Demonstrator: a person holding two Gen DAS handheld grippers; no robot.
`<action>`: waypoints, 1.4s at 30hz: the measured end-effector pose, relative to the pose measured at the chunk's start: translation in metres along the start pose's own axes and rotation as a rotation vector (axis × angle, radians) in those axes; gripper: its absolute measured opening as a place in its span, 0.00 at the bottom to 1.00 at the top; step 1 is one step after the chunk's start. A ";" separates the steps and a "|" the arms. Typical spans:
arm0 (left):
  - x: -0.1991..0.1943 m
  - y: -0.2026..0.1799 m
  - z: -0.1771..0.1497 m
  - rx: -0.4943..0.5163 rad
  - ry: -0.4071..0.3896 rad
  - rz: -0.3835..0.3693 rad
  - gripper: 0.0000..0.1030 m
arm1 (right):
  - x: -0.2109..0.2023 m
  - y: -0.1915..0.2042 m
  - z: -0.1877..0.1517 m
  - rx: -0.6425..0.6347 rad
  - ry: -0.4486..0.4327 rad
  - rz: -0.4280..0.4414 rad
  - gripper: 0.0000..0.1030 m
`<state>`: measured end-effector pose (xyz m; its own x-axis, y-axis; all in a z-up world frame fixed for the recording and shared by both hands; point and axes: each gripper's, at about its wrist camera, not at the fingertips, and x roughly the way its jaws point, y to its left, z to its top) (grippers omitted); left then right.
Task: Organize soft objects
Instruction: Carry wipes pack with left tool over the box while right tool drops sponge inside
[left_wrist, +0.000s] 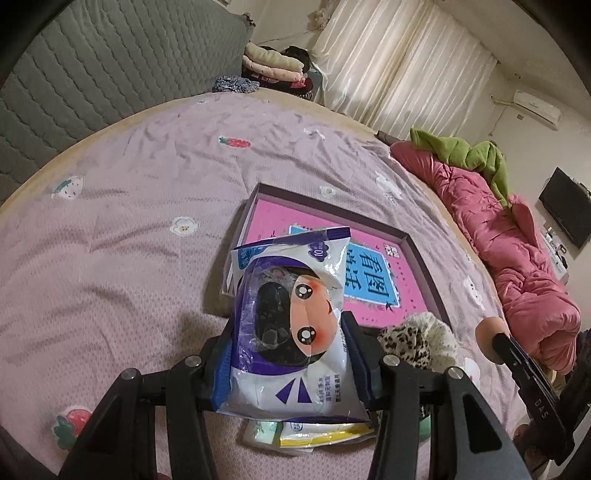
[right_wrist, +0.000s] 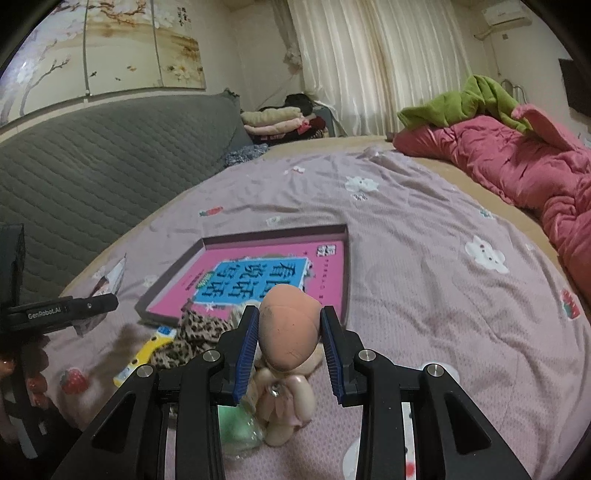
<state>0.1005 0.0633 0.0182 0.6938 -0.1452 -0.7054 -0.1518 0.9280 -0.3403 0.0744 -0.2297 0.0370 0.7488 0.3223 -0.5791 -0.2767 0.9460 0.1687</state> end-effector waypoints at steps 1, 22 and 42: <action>0.001 0.000 0.002 0.001 0.001 0.004 0.50 | 0.001 0.001 0.002 -0.002 -0.005 0.003 0.34; 0.074 -0.022 0.045 0.136 0.051 0.045 0.50 | 0.093 -0.017 0.030 0.001 0.066 -0.028 0.34; 0.120 -0.007 0.039 0.161 0.184 0.080 0.52 | 0.132 -0.021 0.012 -0.086 0.234 -0.089 0.36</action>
<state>0.2126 0.0523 -0.0396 0.5417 -0.1153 -0.8326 -0.0771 0.9796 -0.1858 0.1862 -0.2070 -0.0331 0.6158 0.2122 -0.7587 -0.2735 0.9607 0.0467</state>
